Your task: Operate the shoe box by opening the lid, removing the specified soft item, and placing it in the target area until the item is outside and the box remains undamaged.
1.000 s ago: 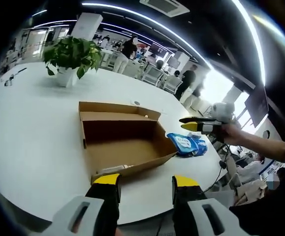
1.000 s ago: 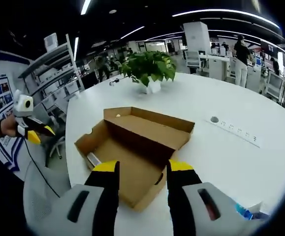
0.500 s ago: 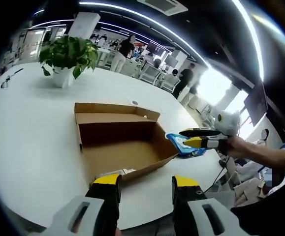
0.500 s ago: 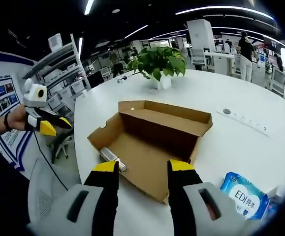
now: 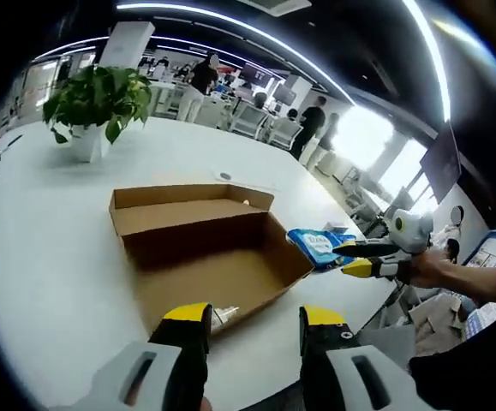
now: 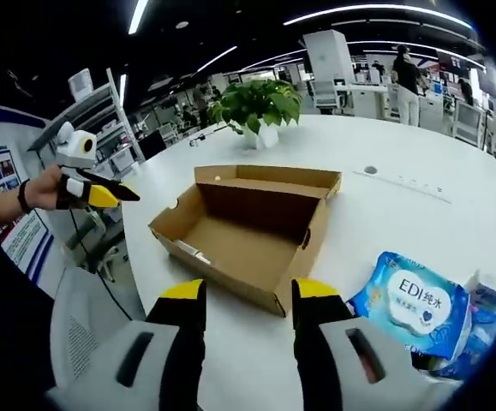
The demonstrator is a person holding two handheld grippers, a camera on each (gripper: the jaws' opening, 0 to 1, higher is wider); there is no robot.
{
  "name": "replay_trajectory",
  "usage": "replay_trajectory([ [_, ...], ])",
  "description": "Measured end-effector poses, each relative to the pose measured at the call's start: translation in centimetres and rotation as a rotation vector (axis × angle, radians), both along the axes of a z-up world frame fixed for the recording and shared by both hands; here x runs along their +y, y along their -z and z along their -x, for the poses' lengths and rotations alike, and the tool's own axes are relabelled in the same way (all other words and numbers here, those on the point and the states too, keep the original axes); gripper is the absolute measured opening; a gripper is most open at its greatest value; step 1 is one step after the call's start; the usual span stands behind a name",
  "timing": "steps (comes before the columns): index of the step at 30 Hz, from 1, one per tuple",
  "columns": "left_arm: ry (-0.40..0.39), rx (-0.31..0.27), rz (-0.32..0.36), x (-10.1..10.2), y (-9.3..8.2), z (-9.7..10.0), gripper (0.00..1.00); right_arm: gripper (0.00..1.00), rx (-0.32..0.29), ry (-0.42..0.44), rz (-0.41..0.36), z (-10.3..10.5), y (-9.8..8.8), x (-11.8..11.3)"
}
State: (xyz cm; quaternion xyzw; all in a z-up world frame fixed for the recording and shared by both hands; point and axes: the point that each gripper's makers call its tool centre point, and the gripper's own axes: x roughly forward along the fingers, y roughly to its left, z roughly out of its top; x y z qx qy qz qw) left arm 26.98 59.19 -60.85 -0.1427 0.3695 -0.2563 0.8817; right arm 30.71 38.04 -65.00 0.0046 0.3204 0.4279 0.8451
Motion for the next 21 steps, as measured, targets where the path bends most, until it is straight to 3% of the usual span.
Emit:
replay_trajectory([
  [10,0.123,0.006,-0.094,-1.2,1.5,-3.0,0.42,0.37,0.004,0.105,-0.012,1.4,0.0,-3.2],
  [21,0.255,0.045,-0.199,-1.9,4.7,-4.2,0.42,0.38,-0.004,0.212,-0.056,2.1,-1.0,-4.8],
])
